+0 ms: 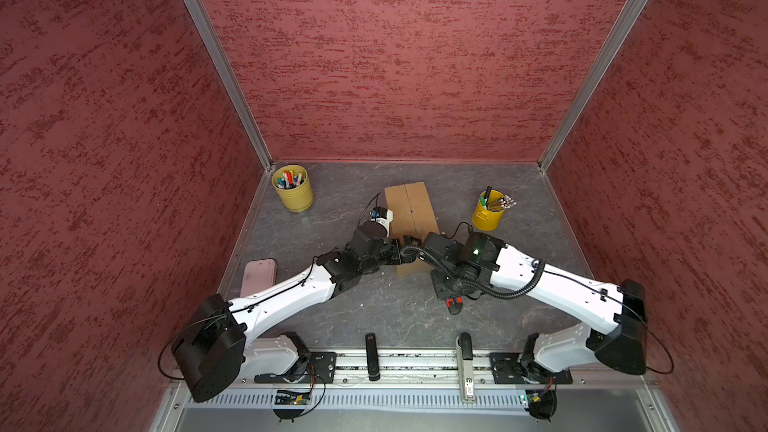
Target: Unpack the express box
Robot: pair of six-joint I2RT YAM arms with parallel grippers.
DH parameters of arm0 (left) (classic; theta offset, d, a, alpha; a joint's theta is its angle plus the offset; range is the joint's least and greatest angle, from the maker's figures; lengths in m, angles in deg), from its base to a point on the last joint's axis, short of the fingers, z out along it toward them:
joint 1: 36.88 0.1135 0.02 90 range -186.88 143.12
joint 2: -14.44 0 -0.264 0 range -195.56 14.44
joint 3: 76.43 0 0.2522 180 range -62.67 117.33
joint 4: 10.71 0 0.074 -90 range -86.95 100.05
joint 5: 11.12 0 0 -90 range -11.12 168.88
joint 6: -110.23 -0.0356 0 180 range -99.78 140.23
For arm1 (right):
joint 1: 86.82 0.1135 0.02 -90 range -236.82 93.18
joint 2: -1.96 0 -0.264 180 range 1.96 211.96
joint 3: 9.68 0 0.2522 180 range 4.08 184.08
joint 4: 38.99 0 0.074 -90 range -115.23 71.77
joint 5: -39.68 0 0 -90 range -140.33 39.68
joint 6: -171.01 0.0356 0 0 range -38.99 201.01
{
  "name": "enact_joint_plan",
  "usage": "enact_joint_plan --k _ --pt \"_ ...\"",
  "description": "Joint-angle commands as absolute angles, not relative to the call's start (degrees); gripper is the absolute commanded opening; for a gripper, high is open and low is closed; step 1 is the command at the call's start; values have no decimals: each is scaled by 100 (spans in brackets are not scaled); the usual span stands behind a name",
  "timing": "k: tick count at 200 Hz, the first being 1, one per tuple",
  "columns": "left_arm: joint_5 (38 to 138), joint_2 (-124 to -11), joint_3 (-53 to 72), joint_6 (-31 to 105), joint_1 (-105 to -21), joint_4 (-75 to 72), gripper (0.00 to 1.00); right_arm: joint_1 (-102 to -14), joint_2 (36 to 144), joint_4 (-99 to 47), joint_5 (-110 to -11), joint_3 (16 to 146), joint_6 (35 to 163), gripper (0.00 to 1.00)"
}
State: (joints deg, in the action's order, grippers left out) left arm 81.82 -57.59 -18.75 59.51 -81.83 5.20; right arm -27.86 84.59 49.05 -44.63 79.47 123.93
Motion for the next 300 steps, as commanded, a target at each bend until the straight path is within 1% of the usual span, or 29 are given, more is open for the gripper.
enact_joint_plan --k 1,177,230,258,300 --pt "8345 -5807 -1882 6019 -8205 225 100 -2784 8493 4737 -4470 8167 12258 2" --pt "8317 -5990 -1644 5953 -8258 252 100 -2784 8665 4666 -4541 8256 12054 1" --pt "8220 -5797 -1670 5904 -8233 395 100 -2788 8547 4825 -4403 8208 12184 1" --pt "8209 -5628 -1679 5837 -7991 643 100 -2802 8547 4875 -4355 8178 12232 1" --pt "8606 -5583 -1518 5503 -7209 822 100 -2828 8372 4853 -4337 8099 12293 1"
